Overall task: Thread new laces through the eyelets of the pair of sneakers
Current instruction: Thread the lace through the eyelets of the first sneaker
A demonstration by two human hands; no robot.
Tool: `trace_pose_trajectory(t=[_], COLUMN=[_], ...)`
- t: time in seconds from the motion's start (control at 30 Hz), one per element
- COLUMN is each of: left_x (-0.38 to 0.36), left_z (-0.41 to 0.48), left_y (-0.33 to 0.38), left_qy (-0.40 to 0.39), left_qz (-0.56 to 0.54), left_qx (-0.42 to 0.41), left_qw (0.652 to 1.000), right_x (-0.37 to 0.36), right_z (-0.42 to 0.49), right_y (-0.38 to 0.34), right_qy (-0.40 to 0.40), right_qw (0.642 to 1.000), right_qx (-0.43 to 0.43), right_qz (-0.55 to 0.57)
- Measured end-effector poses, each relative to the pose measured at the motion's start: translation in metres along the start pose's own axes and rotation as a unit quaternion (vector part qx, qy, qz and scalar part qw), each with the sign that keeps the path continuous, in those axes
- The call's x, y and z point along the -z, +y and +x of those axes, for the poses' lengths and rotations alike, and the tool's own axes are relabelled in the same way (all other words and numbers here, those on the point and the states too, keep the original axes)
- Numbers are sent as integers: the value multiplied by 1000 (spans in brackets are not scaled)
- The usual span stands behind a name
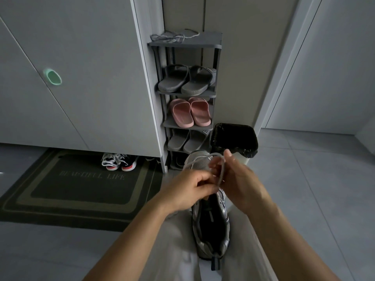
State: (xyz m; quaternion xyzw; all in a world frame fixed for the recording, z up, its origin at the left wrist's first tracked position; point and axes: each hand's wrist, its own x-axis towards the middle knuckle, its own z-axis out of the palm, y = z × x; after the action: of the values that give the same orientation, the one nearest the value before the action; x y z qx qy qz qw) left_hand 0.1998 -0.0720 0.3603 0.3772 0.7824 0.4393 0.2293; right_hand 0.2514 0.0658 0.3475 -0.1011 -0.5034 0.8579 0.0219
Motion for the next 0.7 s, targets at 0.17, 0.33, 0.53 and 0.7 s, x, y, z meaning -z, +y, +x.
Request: trace_pose_trajectory(t=[0.17,0.33,0.53,0.7], left_x=[23,34,29,20], left_z=[-34,-51,-25,12], left_y=[-40,-74,-36,8], left_qy=[144,200,224,71], left_qz=[-99,-148,-50,-143], left_qx=[96,256,106,70], left_qw=[980,934,968,985], right_x=[25,41,-11,-30], right_z=[12,22,8,-1], right_y=[-7,-4,18,46], right_qy=[113,200,65,37], right_qw=[992,978,916,771], right_qx=[9,45,88,218], right_qz=[53,-46,-386,-598])
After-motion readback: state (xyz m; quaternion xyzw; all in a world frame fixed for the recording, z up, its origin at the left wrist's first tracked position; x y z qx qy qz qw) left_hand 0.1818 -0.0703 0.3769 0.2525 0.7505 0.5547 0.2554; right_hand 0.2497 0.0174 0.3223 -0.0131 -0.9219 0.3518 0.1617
